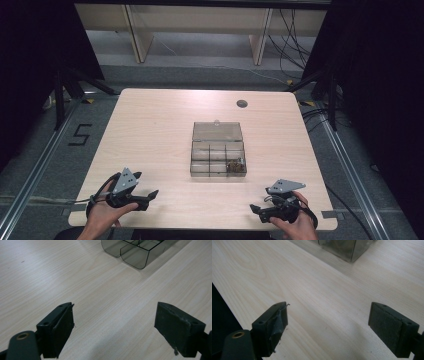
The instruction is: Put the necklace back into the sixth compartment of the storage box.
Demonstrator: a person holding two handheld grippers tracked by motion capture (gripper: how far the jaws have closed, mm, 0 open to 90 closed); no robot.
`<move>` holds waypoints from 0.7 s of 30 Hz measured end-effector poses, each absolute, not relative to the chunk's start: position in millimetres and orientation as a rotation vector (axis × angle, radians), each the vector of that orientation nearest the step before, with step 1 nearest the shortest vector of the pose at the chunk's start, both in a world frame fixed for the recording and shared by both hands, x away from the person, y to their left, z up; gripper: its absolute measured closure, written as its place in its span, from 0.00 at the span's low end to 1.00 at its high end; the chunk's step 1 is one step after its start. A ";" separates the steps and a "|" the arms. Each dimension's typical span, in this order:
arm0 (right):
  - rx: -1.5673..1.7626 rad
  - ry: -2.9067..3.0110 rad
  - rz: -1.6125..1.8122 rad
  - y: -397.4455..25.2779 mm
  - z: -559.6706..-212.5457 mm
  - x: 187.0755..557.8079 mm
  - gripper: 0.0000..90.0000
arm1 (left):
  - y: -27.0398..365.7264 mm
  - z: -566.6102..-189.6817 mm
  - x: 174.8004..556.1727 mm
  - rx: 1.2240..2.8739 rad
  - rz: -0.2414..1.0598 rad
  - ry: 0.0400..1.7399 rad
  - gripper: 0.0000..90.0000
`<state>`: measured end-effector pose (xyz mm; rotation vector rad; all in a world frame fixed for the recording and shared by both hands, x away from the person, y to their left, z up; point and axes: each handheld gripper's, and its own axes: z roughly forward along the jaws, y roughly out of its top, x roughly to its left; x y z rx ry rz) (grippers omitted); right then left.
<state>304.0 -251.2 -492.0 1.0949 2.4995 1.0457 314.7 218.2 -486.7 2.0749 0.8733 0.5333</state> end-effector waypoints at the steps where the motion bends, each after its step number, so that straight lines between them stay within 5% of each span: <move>1: 1.127 2.478 1.058 -249.7 -493.4 301.7 0.19 | 217.0 -487.6 313.9 2.059 0.516 0.897 0.17; 21: 1.119 2.484 1.048 -251.9 -495.5 296.2 0.19 | 217.5 -487.6 314.1 2.075 0.538 0.893 0.17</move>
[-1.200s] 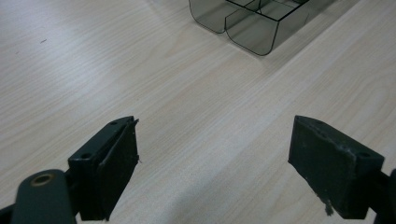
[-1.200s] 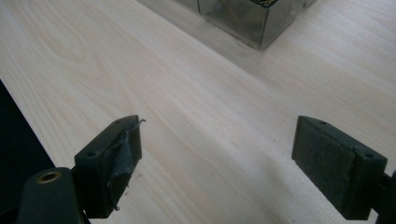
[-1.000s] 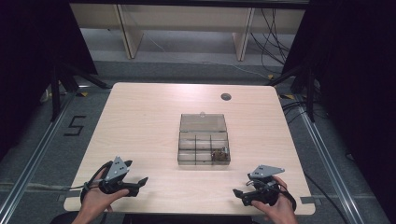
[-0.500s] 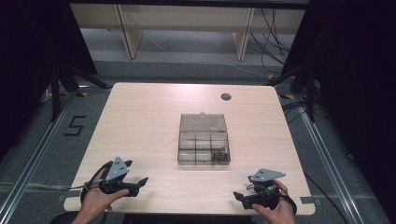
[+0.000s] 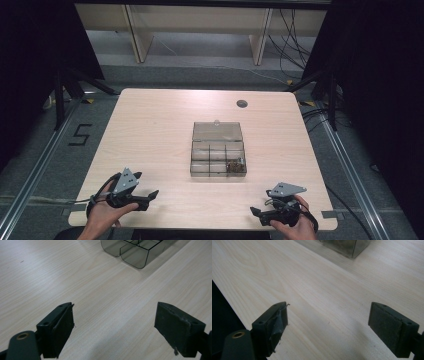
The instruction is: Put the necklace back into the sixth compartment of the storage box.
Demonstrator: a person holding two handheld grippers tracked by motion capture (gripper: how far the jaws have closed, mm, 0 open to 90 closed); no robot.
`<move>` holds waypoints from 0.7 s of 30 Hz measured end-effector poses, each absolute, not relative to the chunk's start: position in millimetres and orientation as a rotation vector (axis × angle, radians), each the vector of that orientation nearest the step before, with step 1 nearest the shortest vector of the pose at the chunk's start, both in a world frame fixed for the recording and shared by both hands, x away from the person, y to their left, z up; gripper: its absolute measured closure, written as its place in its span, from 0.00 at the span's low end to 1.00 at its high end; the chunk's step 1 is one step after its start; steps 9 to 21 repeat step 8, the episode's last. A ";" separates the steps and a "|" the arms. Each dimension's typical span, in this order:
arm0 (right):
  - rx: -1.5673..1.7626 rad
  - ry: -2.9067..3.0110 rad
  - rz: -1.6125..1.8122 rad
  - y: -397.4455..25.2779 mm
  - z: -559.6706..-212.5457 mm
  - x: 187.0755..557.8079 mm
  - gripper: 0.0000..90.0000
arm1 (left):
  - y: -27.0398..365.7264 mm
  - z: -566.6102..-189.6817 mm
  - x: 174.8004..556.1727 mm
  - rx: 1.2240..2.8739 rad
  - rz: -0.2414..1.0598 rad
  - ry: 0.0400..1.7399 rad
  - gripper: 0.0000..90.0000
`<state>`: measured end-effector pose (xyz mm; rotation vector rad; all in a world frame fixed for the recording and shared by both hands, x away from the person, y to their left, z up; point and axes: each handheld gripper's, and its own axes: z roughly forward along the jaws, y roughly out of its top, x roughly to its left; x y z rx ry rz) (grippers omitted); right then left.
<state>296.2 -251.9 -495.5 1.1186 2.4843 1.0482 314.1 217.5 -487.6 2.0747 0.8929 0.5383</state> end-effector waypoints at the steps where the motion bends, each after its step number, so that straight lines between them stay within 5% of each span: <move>1: 1.104 2.482 1.050 -252.4 -496.4 296.8 0.19 | 217.5 -487.5 314.1 2.075 0.538 0.891 0.17; 21: 1.140 2.480 1.037 -252.7 -496.5 296.3 0.19 | 217.3 -487.0 313.8 2.076 0.534 0.882 0.17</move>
